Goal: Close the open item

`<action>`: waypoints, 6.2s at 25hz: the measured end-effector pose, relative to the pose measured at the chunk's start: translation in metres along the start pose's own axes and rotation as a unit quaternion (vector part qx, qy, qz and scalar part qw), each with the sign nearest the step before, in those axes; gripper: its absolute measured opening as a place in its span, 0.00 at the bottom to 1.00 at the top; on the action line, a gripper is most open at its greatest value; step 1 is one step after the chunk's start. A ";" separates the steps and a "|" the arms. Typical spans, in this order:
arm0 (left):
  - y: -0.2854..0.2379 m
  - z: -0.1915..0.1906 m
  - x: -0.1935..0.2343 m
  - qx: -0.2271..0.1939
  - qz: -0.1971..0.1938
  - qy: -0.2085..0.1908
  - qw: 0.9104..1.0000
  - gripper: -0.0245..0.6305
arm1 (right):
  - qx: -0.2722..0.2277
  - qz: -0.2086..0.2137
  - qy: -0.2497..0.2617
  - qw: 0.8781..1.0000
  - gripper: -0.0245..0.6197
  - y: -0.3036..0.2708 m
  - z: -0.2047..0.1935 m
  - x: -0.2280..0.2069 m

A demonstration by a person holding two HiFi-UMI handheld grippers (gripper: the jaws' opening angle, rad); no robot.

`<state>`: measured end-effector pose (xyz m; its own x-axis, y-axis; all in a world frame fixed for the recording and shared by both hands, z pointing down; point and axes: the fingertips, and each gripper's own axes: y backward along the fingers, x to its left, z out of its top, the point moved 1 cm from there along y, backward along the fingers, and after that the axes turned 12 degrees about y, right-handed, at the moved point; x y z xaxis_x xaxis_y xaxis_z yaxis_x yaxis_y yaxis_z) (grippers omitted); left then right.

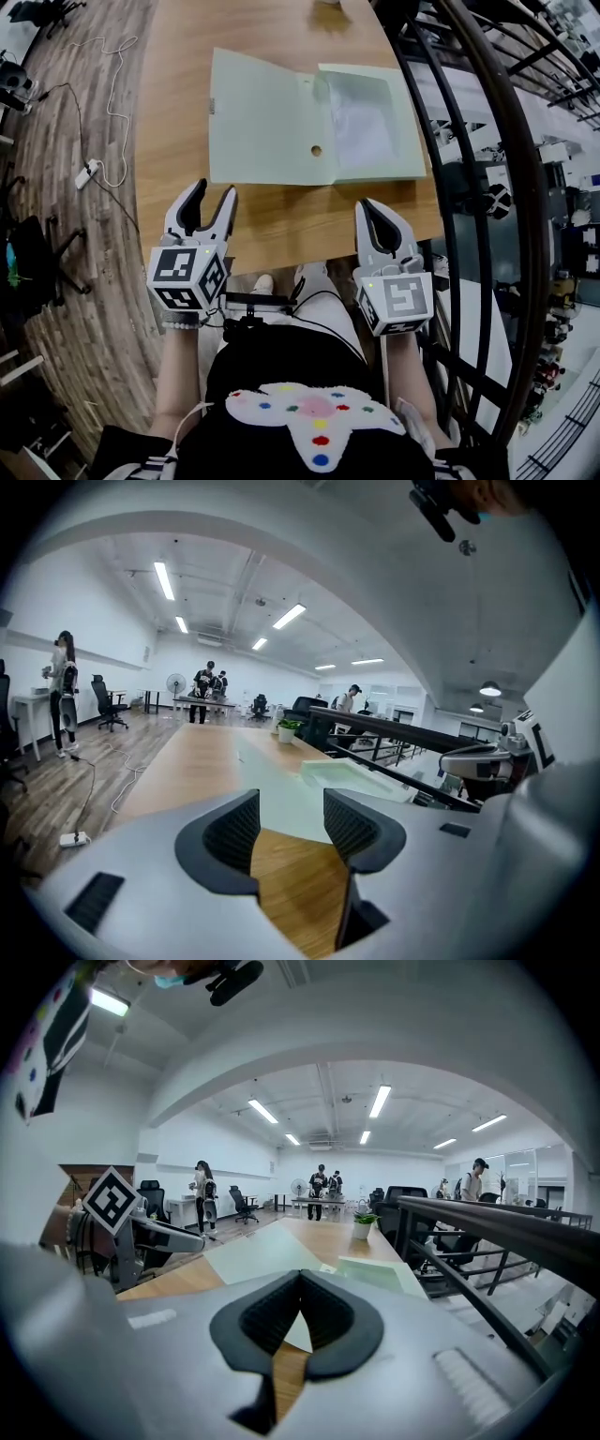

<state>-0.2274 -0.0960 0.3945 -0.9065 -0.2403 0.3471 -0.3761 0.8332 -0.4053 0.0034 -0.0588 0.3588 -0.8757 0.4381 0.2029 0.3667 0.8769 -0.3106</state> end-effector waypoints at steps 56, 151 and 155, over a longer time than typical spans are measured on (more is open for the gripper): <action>-0.061 0.055 -0.159 -0.043 -0.144 -0.014 0.989 0.09 | 0.003 -0.046 -0.023 0.999 0.05 0.021 -0.027 -0.107; -0.292 -0.133 -0.389 0.282 -0.356 -0.149 0.878 0.10 | 0.042 0.051 -0.013 0.998 0.08 -0.159 -0.130 -0.316; -0.291 -0.135 -0.389 0.288 -0.355 -0.154 0.876 0.10 | 0.047 0.084 0.011 0.995 0.05 -0.174 -0.133 -0.307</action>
<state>0.2609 -0.1779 0.4915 -0.3795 -0.7930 0.4766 -0.8204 0.0503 -0.5696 0.2507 -0.3195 0.4742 -0.7969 0.5826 0.1597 0.4759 0.7683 -0.4280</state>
